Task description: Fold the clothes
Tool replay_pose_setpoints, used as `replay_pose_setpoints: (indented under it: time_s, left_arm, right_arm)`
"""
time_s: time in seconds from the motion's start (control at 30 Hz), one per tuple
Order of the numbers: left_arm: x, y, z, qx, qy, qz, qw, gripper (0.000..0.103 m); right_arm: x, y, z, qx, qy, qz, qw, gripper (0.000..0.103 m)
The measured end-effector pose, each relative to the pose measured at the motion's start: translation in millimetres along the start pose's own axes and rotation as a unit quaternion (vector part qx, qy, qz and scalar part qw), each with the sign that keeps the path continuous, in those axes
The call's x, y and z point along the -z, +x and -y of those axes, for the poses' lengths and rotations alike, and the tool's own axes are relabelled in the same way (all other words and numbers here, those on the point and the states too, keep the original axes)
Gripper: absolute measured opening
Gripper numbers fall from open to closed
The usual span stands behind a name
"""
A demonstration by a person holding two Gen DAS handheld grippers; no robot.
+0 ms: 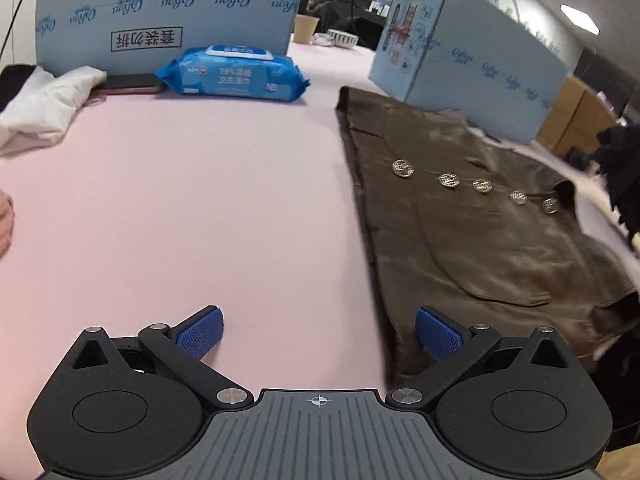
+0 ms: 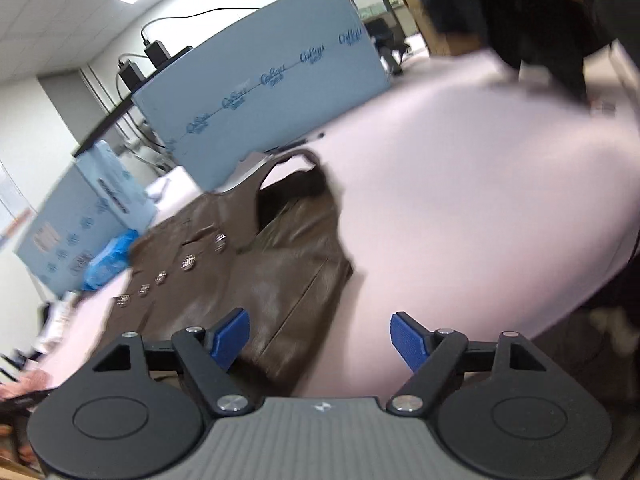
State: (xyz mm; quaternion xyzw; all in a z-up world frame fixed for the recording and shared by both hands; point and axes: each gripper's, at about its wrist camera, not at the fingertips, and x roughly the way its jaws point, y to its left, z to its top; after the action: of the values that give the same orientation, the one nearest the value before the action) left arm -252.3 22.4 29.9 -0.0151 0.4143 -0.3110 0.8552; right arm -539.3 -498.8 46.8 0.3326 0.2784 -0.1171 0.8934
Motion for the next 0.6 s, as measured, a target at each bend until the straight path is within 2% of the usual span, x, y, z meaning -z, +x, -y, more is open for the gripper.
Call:
replay_pose_setpoints:
  time_s: [0.13, 0.2, 0.23, 0.3, 0.4, 0.43, 0.5, 0.6]
  left_arm:
    - [11, -6, -1, 0.01, -0.025, -0.001, 0.9996, 0.103]
    - [10, -8, -5, 0.029, -0.069, 0.001, 0.9972, 0.103]
    - [8, -7, -8, 0.051, -0.096, -0.005, 0.9941, 0.103]
    - [4, -5, -14, 0.095, -0.148, -0.017, 0.9843, 0.103]
    - [3, 7, -18, 0.17, -0.231, -0.048, 0.9569, 0.103]
    - [3, 11, -18, 0.169, -0.242, -0.053, 0.954, 0.103]
    - [4, 12, -13, 0.157, -0.245, -0.052, 0.9553, 0.103]
    - [6, 12, -8, 0.142, -0.251, -0.046, 0.9565, 0.102]
  right_arm:
    - [9, 10, 1, -0.028, 0.008, -0.018, 0.999, 0.08]
    - [11, 17, 5, -0.063, 0.031, -0.02, 0.997, 0.08]
    - [12, 19, 8, -0.081, 0.045, -0.022, 0.995, 0.08]
    - [12, 20, 12, -0.101, 0.061, -0.017, 0.993, 0.08]
    - [11, 20, 16, -0.118, 0.071, -0.012, 0.99, 0.074]
    - [12, 20, 17, -0.125, 0.073, -0.011, 0.989, 0.072]
    - [13, 22, 19, -0.13, 0.074, -0.01, 0.989, 0.067]
    - [15, 27, 23, -0.138, 0.078, -0.01, 0.987, 0.054]
